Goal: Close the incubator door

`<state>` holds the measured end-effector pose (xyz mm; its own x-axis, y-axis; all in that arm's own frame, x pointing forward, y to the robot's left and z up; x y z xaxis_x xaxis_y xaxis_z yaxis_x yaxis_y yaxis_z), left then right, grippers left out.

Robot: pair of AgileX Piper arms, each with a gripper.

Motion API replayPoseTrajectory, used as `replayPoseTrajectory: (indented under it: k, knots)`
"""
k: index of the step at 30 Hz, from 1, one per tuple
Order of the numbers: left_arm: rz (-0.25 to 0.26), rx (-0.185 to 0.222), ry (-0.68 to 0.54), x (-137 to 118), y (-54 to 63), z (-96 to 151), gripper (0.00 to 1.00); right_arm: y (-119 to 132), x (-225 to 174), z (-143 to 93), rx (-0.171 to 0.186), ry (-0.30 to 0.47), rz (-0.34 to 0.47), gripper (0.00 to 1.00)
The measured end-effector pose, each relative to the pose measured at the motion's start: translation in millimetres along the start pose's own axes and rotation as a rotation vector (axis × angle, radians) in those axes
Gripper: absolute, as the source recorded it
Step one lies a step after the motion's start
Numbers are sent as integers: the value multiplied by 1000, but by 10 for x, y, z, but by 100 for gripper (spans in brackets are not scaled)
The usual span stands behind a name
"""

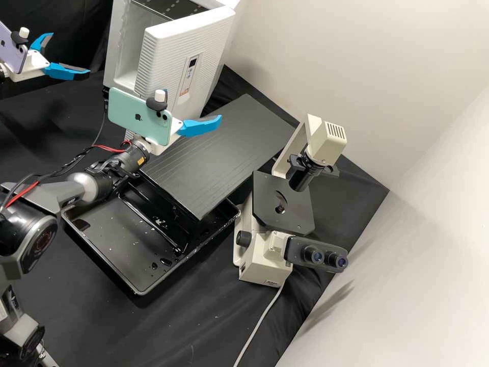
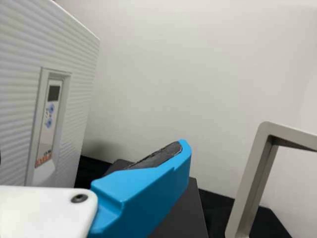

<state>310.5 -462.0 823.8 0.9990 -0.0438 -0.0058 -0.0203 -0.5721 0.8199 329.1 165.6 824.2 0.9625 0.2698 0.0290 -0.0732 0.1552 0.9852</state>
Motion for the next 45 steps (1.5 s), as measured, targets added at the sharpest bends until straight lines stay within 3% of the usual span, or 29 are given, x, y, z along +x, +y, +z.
replayPoseTrajectory:
  k: [10, 16, 22, 27, 33, 39, 45]
  knots:
    - [0, 0, 0, 0, 0, 0, 100, 361, 237, 171, -5, -49, 116, 100]
    - [0, 0, 0, 0, 0, 0, 100, 411, 462, 197, 1, -68, 105, 100]
    - [0, 0, 0, 0, 0, 0, 100, 312, 677, 196, 13, -81, 67, 100]
    - [0, 0, 0, 0, 0, 0, 100, 150, 853, 110, -35, -71, 18, 100]
    - [0, 0, 0, 0, 0, 0, 100, -50, 1043, 117, -67, -103, -41, 100]
    - [0, 0, 0, 0, 0, 0, 100, -114, 1248, 159, -63, -145, -55, 100]
    - [0, 0, 0, 0, 0, 0, 100, -117, 1397, 137, -68, -141, -39, 100]
